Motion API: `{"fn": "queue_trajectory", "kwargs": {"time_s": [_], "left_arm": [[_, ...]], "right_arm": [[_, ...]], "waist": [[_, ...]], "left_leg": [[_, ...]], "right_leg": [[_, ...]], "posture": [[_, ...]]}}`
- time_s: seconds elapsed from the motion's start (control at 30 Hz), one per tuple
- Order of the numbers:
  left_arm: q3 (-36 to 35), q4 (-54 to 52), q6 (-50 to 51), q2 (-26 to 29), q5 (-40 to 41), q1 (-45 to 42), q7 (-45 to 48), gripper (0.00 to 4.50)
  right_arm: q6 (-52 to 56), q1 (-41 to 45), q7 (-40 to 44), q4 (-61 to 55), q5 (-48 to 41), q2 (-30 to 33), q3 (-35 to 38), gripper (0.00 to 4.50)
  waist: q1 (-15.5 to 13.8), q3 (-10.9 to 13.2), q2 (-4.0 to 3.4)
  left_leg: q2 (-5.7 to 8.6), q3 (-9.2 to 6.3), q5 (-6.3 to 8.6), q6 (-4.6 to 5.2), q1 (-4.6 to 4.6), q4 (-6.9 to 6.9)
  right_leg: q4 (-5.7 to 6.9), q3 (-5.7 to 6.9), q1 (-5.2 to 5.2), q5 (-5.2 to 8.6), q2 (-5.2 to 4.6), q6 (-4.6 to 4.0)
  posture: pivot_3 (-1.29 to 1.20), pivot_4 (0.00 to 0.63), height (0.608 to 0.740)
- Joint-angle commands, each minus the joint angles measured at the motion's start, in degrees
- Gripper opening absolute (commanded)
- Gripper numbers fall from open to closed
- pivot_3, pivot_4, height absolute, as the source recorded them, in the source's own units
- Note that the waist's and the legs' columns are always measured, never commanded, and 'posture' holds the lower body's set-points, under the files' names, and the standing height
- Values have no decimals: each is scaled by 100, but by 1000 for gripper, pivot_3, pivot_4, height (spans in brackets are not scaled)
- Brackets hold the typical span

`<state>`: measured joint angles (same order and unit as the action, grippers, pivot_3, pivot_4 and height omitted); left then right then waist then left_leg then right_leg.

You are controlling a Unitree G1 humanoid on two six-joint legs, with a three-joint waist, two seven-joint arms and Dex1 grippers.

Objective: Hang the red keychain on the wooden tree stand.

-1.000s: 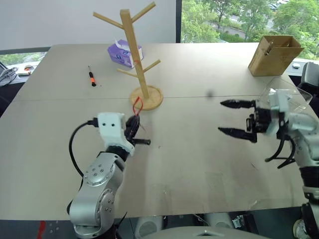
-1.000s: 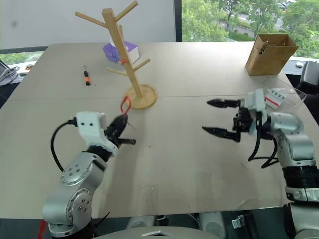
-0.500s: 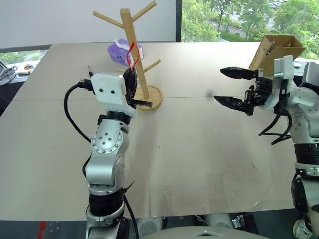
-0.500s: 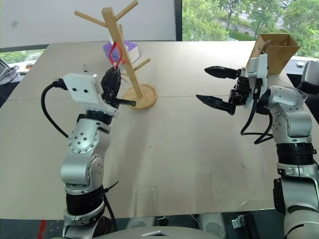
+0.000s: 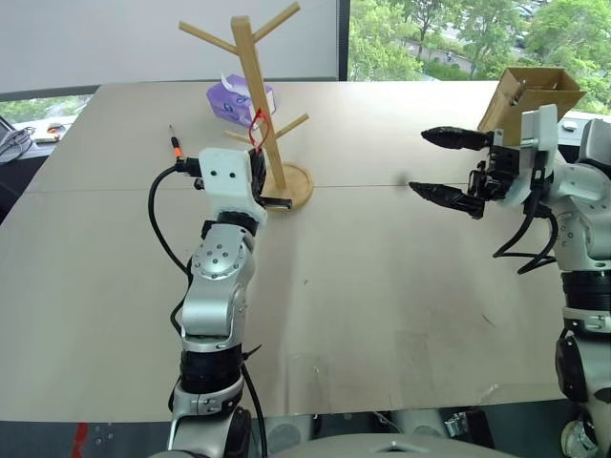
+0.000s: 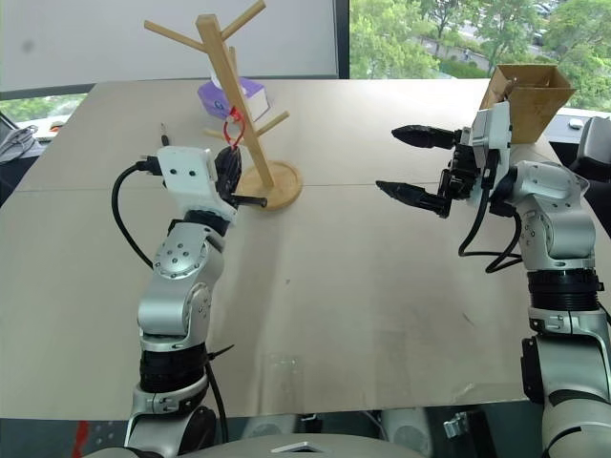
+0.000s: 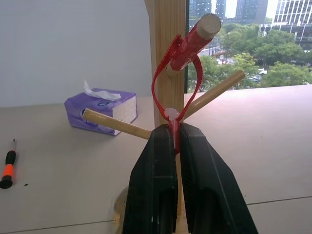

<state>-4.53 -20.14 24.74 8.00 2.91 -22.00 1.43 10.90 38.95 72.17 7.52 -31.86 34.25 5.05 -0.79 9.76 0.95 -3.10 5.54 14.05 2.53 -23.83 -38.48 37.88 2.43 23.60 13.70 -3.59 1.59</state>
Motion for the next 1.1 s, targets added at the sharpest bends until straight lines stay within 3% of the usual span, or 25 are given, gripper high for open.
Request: {"fn": "queue_trajectory", "kwargs": {"time_s": [0.03, 0.23, 0.37, 0.53, 0.7, 0.83, 1.1], "left_arm": [[-39, 8, -148, -4, -50, -206, -74, 111], [-89, 213, -302, -61, -17, -407, -169, 111], [-77, 154, -406, -41, -44, -361, -164, 1498], [43, 102, -542, 20, -108, -27, -37, 3895], [-11, 49, -844, 61, -18, 414, 127, 3895], [-429, 412, -1484, 18, 46, 1064, 22, 3895], [-802, 1198, -2168, -91, 179, 1519, -15, 3895]], "right_arm": [[-41, 178, 34, -94, -35, 59, 98, 4500], [-40, 158, 24, -96, -14, 68, 101, 4500], [-56, 149, -4, -98, 21, 54, 80, 4500], [-19, 74, -180, -89, 83, 41, 122, 4500], [-127, -225, -953, 282, 414, -165, 241, 4500], [-694, -844, -2954, 662, 1063, -1023, 574, 4500], [-1556, -1209, -5274, 1306, 1995, -1905, 782, 4500]], "waist": [[2, 0, 0], [2, 0, 0], [2, 0, 0], [3, 0, 0], [4, -1, 4], [13, -20, 25], [8, -16, 21]], "left_leg": [[0, 0, 0, 0, 0, 0], [0, 1, -7, -12, 0, 0], [0, 1, -9, -15, 0, 1], [0, 2, -9, -15, 0, 1], [-2, 4, -13, -23, 0, 3], [-8, 8, -14, -26, 7, 6], [-7, 18, -14, -27, 2, 10]], "right_leg": [[0, 0, 0, 0, 0, 0], [0, 0, 0, 0, 0, 0], [0, 0, 0, 0, 0, 0], [0, -1, 0, 0, 0, 0], [-1, -2, 2, 0, 0, 0], [2, -5, 0, 1, 0, -1], [3, -10, 12, 1, -1, 1]], "posture": [[0, 150, 740], [0, 150, 740], [0, 150, 740], [0, 150, 740], [0, 150, 740], [0, 150, 740], [0, 150, 740]]}}
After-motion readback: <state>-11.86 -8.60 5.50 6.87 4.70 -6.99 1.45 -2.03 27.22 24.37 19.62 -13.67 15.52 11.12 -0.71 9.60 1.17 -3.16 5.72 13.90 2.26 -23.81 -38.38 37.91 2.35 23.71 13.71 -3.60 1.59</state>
